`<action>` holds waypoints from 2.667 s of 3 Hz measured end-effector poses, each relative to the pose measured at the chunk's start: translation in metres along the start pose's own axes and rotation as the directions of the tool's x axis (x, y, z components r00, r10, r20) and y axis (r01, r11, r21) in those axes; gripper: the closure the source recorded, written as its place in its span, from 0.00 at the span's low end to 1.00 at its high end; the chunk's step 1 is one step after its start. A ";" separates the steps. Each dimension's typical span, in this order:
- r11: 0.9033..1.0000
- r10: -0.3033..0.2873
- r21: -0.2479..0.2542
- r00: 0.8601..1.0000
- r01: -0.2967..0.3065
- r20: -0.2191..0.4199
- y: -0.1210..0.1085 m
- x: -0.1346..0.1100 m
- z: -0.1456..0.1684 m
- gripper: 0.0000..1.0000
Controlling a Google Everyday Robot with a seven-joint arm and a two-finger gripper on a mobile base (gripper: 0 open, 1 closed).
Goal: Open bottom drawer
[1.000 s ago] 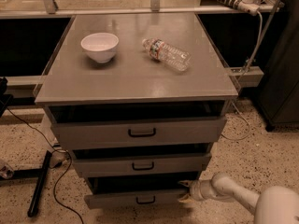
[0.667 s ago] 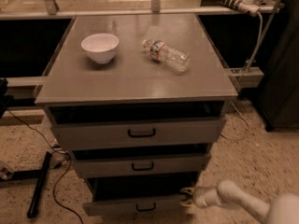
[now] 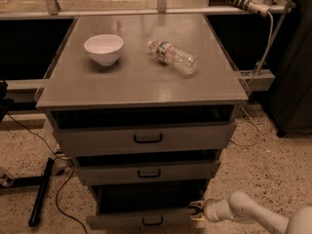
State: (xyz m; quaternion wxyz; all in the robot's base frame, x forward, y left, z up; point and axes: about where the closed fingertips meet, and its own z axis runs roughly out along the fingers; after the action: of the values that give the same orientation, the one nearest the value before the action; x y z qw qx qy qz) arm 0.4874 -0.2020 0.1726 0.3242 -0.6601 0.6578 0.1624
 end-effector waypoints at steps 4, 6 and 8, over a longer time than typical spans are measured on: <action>1.000 -0.008 0.002 1.000 0.008 -0.006 0.001 0.001 -0.003 0.35; 1.000 -0.005 -0.003 1.000 0.005 0.014 0.019 0.005 -0.007 0.61; 1.000 -0.006 -0.009 1.000 0.006 0.029 0.040 0.007 -0.015 1.00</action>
Offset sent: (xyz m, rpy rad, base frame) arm -0.0010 -0.0035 0.0019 -0.0088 -0.0070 0.0019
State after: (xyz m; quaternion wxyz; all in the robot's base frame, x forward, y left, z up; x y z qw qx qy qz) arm 0.4462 -0.2140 0.1708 0.3311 -0.6612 0.6503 0.1742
